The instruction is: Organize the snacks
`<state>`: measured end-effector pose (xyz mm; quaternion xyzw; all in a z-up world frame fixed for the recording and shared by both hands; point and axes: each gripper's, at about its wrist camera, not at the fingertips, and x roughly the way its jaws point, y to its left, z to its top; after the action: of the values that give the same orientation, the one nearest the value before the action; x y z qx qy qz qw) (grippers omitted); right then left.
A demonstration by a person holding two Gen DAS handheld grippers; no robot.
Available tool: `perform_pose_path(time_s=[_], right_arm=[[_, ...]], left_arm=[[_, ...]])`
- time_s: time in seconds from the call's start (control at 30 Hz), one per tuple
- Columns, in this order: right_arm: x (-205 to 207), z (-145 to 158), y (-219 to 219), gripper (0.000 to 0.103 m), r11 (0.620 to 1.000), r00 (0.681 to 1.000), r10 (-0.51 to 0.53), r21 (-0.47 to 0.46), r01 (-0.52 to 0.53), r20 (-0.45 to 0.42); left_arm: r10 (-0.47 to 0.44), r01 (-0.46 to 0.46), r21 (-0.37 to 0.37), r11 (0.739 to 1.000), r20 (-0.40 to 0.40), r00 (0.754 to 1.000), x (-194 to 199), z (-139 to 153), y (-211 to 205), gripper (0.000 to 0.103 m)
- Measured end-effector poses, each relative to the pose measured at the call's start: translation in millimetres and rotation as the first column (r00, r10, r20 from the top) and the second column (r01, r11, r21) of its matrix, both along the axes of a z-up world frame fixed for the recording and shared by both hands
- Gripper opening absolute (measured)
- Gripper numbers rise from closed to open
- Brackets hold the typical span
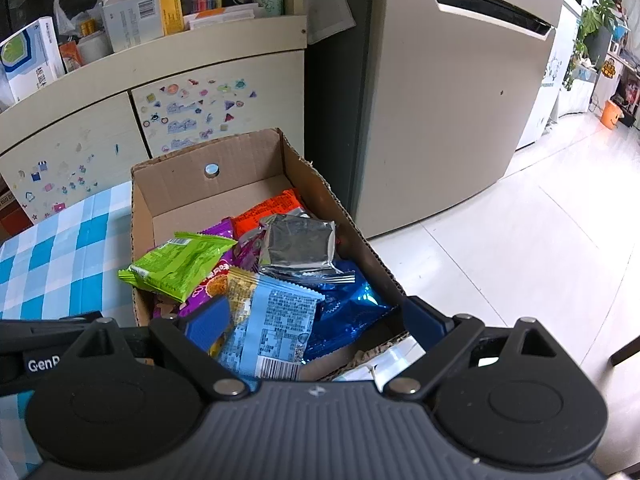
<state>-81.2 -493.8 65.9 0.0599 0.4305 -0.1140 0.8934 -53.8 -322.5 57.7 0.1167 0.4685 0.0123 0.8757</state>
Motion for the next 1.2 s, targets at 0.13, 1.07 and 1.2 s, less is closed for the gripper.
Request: perform_pose_path(time_s=[0.13,1.07,1.2], right_arm=[[-2.4,2.3,0.6,0.094,1.000,1.000,0.001,0.013,-0.001,0.001],[-45.4,8.1,23.2,0.094,0.997,0.997,0.067,0.045,-0.069,0.033],[-38.6,10.7,17.1,0.094,0.995,0.996,0.086,0.040,-0.087,0.014]], left_arm=[[-0.002,0.002,-0.002,1.000,0.004,1.000,-3.0,3.5,2.7,0.102],[-0.041,0.041,-0.001,0.999,0.031,0.999,-48.0,16.3,35.6,0.102],[-0.035,0.035,-0.005,0.999,0.030,0.999,-43.7,17.8,28.0,0.102]])
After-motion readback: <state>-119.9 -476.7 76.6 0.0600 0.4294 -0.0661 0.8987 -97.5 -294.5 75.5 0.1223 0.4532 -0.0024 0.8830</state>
